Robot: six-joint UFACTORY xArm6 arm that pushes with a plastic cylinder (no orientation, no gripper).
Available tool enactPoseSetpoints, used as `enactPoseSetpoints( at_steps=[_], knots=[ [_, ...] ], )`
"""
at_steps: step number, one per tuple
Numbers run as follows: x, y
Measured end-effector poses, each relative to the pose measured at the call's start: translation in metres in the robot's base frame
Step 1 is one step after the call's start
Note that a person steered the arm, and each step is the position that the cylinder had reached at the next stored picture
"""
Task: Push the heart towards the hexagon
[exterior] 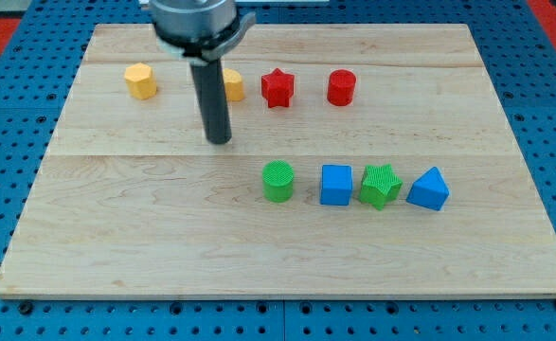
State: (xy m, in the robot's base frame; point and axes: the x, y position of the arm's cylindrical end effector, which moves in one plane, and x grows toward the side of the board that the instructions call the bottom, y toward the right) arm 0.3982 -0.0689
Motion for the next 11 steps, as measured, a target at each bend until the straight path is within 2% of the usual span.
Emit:
enactPoseSetpoints(
  at_steps=[1, 2, 3, 4, 6, 8, 10, 11],
  knots=[
    [-0.006, 0.012],
    [-0.044, 0.042],
    [-0.076, 0.033],
    [-0.079, -0.003],
    [-0.056, 0.003],
    [-0.060, -0.024],
    [-0.112, -0.045],
    [-0.081, -0.034]
  ],
)
